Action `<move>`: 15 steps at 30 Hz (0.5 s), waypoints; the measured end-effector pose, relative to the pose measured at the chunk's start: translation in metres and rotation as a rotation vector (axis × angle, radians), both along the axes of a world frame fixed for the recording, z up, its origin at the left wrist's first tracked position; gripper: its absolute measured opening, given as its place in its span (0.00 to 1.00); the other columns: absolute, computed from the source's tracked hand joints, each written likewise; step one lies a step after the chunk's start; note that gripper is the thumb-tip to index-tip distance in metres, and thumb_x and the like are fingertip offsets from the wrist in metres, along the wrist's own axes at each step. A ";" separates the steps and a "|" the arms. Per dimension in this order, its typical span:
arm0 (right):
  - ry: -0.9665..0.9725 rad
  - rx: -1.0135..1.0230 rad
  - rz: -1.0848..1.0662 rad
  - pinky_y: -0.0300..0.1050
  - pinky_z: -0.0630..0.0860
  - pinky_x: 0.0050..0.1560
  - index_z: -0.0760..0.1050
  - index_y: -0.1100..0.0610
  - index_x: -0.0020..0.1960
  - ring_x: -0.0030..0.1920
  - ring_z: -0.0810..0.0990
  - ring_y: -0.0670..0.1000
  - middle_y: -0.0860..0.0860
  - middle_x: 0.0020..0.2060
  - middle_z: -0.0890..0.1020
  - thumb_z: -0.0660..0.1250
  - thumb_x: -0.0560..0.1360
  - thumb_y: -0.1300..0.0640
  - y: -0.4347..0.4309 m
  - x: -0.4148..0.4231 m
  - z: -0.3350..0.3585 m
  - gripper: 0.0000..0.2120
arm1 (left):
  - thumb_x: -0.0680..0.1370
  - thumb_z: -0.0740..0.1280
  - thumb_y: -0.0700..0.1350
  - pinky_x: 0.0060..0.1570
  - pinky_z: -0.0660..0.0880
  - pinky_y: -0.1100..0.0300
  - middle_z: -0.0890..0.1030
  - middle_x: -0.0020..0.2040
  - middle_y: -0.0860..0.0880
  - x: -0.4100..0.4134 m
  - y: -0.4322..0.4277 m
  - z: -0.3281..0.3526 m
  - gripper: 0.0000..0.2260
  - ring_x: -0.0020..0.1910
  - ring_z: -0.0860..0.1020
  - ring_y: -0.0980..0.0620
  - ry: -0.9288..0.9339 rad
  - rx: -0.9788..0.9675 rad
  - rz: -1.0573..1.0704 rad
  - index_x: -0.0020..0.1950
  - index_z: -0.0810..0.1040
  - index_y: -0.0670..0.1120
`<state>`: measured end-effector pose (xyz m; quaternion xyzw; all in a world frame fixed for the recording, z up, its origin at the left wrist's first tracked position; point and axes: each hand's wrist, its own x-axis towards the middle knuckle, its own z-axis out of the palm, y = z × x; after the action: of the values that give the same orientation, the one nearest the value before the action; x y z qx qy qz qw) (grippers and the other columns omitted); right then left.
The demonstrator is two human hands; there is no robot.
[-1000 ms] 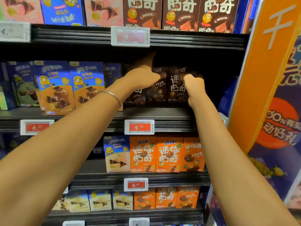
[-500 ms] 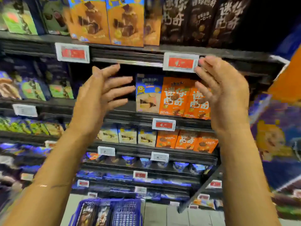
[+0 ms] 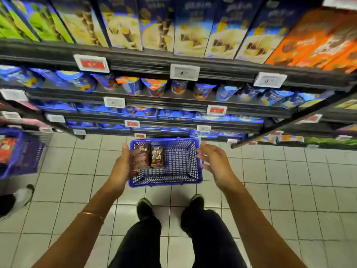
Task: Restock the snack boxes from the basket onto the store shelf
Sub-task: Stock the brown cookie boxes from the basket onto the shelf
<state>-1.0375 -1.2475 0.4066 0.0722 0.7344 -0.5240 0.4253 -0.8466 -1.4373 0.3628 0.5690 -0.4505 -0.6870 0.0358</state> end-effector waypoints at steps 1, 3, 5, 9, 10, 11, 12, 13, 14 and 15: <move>-0.025 0.042 -0.003 0.48 0.79 0.53 0.80 0.57 0.54 0.52 0.83 0.51 0.53 0.51 0.85 0.66 0.82 0.49 -0.006 0.010 -0.022 0.11 | 0.84 0.48 0.66 0.38 0.79 0.59 0.87 0.51 0.46 0.007 0.000 -0.021 0.31 0.41 0.86 0.54 -0.033 0.035 0.029 0.64 0.80 0.46; -0.075 0.102 -0.017 0.41 0.79 0.40 0.79 0.55 0.50 0.43 0.84 0.48 0.53 0.47 0.86 0.66 0.82 0.50 -0.019 0.024 -0.074 0.09 | 0.84 0.47 0.67 0.37 0.79 0.59 0.87 0.51 0.46 0.016 -0.002 -0.069 0.33 0.43 0.85 0.52 -0.073 0.068 0.031 0.67 0.79 0.45; -0.118 0.146 0.005 0.44 0.80 0.38 0.79 0.54 0.49 0.42 0.85 0.50 0.57 0.49 0.86 0.65 0.83 0.49 -0.031 0.033 -0.136 0.09 | 0.82 0.48 0.69 0.37 0.81 0.58 0.86 0.55 0.44 0.017 -0.004 -0.120 0.35 0.46 0.86 0.51 -0.077 0.111 0.028 0.71 0.77 0.45; -0.195 0.197 -0.037 0.51 0.74 0.45 0.79 0.63 0.57 0.48 0.79 0.58 0.59 0.46 0.81 0.66 0.82 0.49 -0.055 0.036 -0.277 0.16 | 0.83 0.50 0.68 0.56 0.78 0.48 0.81 0.66 0.39 0.011 -0.010 -0.236 0.35 0.59 0.81 0.41 -0.069 0.227 0.076 0.75 0.73 0.44; -0.225 0.203 -0.033 0.51 0.72 0.45 0.79 0.63 0.56 0.46 0.77 0.57 0.58 0.45 0.79 0.65 0.82 0.50 -0.059 0.035 -0.312 0.16 | 0.84 0.50 0.67 0.54 0.78 0.50 0.81 0.65 0.40 0.009 -0.011 -0.264 0.33 0.59 0.81 0.42 -0.072 0.235 0.090 0.74 0.74 0.44; -0.266 0.215 -0.024 0.49 0.70 0.42 0.79 0.61 0.51 0.42 0.77 0.56 0.58 0.43 0.78 0.65 0.83 0.50 -0.061 0.034 -0.345 0.14 | 0.84 0.49 0.67 0.50 0.79 0.52 0.83 0.62 0.42 0.008 -0.013 -0.291 0.32 0.57 0.81 0.43 -0.074 0.235 0.095 0.72 0.76 0.45; -0.292 0.225 -0.023 0.46 0.68 0.38 0.76 0.57 0.45 0.37 0.75 0.54 0.56 0.40 0.77 0.64 0.83 0.50 -0.064 0.033 -0.377 0.13 | 0.83 0.49 0.68 0.45 0.79 0.55 0.85 0.57 0.44 0.006 -0.015 -0.317 0.31 0.54 0.83 0.45 -0.073 0.228 0.094 0.68 0.78 0.47; -0.293 0.232 -0.022 0.44 0.67 0.36 0.73 0.54 0.41 0.34 0.73 0.51 0.53 0.37 0.76 0.63 0.83 0.50 -0.064 0.032 -0.408 0.14 | 0.83 0.49 0.69 0.42 0.79 0.57 0.86 0.53 0.46 0.003 -0.018 -0.344 0.31 0.50 0.84 0.47 -0.073 0.222 0.101 0.63 0.80 0.48; -0.301 0.234 -0.021 0.44 0.70 0.37 0.73 0.52 0.40 0.34 0.74 0.49 0.51 0.36 0.76 0.62 0.83 0.49 -0.064 0.031 -0.436 0.14 | 0.83 0.49 0.69 0.41 0.78 0.57 0.86 0.52 0.48 0.001 -0.020 -0.368 0.30 0.48 0.84 0.49 -0.075 0.223 0.112 0.61 0.80 0.49; -0.297 0.244 -0.006 0.45 0.73 0.40 0.74 0.52 0.40 0.36 0.75 0.49 0.50 0.36 0.77 0.62 0.83 0.49 -0.065 0.030 -0.462 0.14 | 0.83 0.48 0.69 0.42 0.77 0.57 0.86 0.53 0.50 -0.001 -0.021 -0.391 0.30 0.47 0.83 0.50 -0.073 0.224 0.119 0.61 0.80 0.50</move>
<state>-1.0074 -1.3126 -0.0556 0.2020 0.7213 -0.4158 0.5157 -0.8478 -1.4588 -0.0285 0.6199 -0.3374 -0.7084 -0.0038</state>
